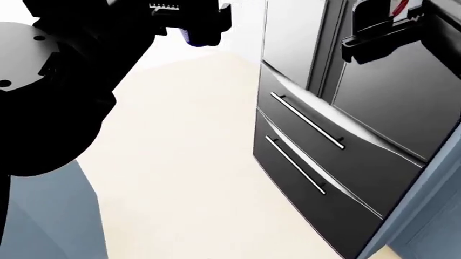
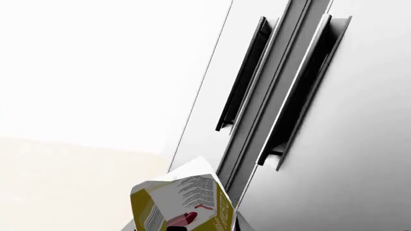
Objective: Move the drinks to the dining counter.
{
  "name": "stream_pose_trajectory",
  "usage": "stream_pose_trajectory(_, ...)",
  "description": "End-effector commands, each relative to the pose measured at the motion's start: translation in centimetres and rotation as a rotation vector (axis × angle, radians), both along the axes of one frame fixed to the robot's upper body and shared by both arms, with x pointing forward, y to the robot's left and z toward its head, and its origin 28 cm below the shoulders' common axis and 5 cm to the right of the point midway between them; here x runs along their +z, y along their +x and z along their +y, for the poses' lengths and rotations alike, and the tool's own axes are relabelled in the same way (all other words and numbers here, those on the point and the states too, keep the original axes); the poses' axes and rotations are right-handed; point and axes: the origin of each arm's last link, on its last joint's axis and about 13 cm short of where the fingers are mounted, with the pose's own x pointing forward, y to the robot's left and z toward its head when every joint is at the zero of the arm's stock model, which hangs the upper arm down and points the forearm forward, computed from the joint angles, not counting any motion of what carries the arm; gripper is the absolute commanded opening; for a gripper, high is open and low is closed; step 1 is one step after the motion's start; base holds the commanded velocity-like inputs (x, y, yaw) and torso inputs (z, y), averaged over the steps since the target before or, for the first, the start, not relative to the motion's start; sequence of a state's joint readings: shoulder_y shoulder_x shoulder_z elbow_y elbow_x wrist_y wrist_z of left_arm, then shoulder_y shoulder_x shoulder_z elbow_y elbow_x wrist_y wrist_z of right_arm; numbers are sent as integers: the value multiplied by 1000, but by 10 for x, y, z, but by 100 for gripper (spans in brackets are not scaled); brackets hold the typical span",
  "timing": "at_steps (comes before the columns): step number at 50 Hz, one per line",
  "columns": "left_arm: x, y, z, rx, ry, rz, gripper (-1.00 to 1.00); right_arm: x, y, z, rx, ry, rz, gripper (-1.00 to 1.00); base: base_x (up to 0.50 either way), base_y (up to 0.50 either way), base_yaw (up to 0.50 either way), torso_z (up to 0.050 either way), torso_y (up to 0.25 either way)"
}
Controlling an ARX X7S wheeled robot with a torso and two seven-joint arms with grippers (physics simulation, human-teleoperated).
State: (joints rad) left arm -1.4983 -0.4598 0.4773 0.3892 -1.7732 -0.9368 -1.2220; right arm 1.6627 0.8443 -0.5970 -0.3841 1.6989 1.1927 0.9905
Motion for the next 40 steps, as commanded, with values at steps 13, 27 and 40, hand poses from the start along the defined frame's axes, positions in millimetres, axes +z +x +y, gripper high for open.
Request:
stream_pose_trajectory(13,3,-1,1,7,-17,-9,-100,4,0,-2,-26,-1,-35,-100,0,0,500,1,1)
stream_pose_trajectory(27,4,-1,1,3,-21,-10,-100,4,1,-1,-27,0,-40,-100,0,0,500,0,1)
stream_pose_trajectory(40,3,-1,1,5,-21,-7,-100,4,0,-2,-26,4,-41,-100,0,0,500,1,1)
